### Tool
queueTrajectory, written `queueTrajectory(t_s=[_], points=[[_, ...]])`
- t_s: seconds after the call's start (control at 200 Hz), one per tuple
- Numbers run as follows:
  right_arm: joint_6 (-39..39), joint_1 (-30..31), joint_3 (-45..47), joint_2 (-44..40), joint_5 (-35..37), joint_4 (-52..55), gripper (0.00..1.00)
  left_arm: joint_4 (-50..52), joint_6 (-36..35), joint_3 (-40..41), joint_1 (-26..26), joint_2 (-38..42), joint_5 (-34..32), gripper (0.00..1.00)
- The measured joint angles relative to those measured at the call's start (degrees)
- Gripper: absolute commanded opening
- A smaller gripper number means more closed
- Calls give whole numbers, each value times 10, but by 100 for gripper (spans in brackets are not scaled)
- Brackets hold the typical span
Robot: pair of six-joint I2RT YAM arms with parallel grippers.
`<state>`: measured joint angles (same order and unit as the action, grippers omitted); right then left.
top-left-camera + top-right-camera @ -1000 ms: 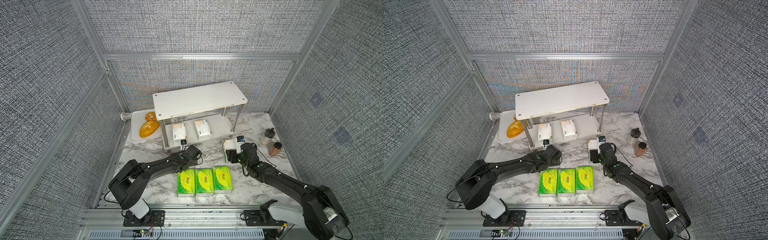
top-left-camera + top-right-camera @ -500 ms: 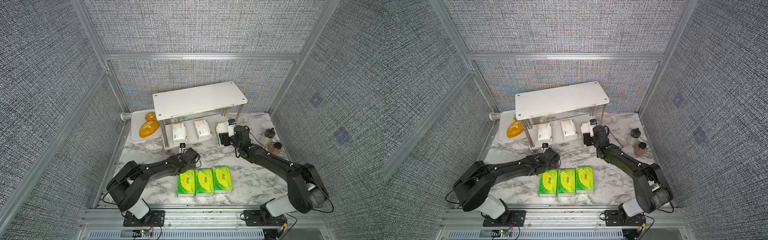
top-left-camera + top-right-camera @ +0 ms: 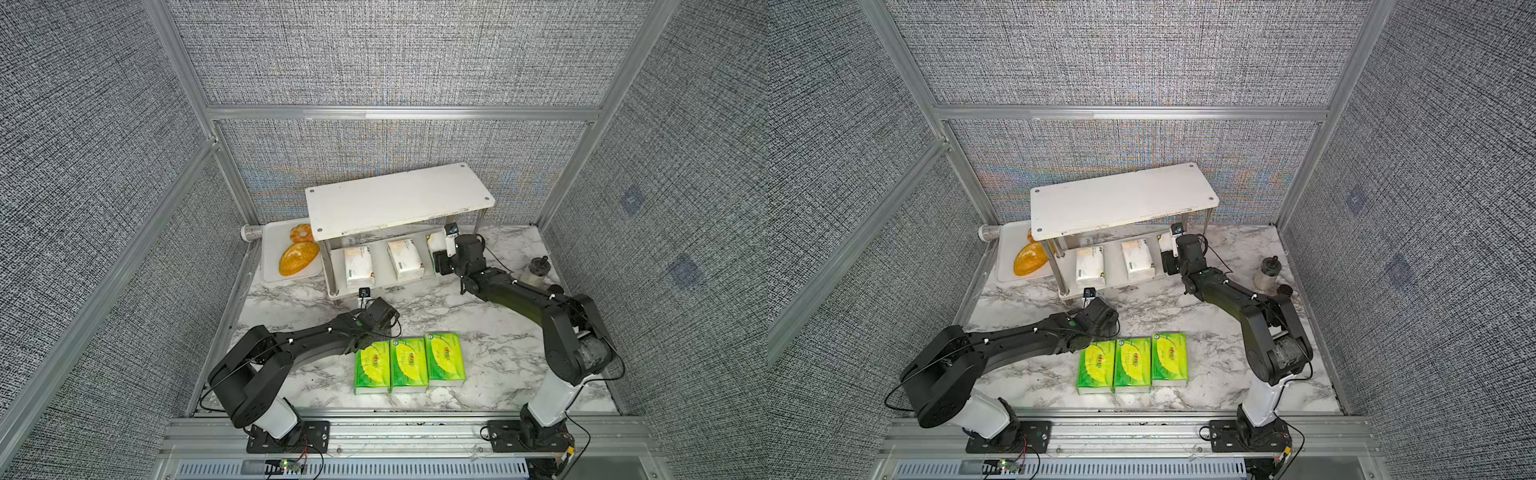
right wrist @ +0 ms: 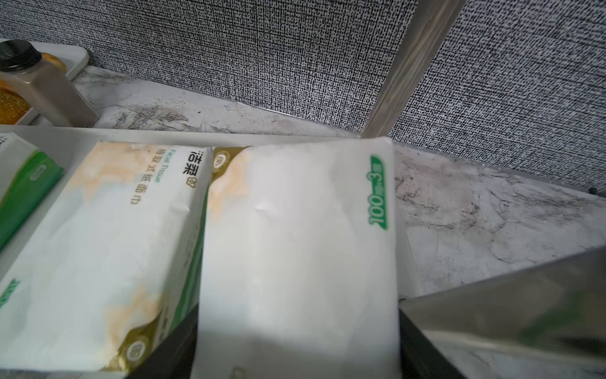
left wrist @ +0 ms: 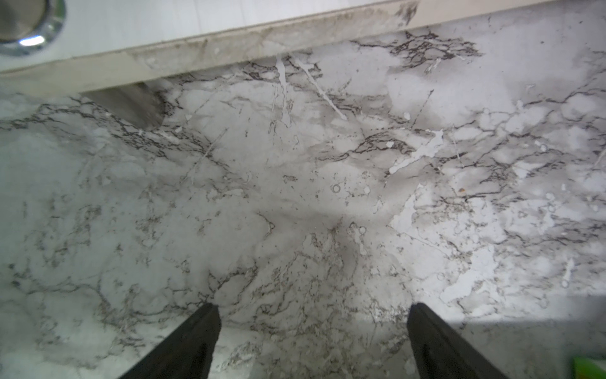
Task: Place the tissue boxes on the shelf by color
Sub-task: Place a box of tissues on the shelf.
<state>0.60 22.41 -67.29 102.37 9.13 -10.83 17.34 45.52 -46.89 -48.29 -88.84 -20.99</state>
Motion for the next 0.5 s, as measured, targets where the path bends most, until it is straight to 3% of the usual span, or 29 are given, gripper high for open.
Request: queueTrajectory(t_s=[0.34,0.5], points=[[-8,-26,-44,63,-21,-2,77,4,2,1,-1,5,0,95],[-10,-31,-61,83,-35,-6,85,4,2,-2,-2,4,0,95]])
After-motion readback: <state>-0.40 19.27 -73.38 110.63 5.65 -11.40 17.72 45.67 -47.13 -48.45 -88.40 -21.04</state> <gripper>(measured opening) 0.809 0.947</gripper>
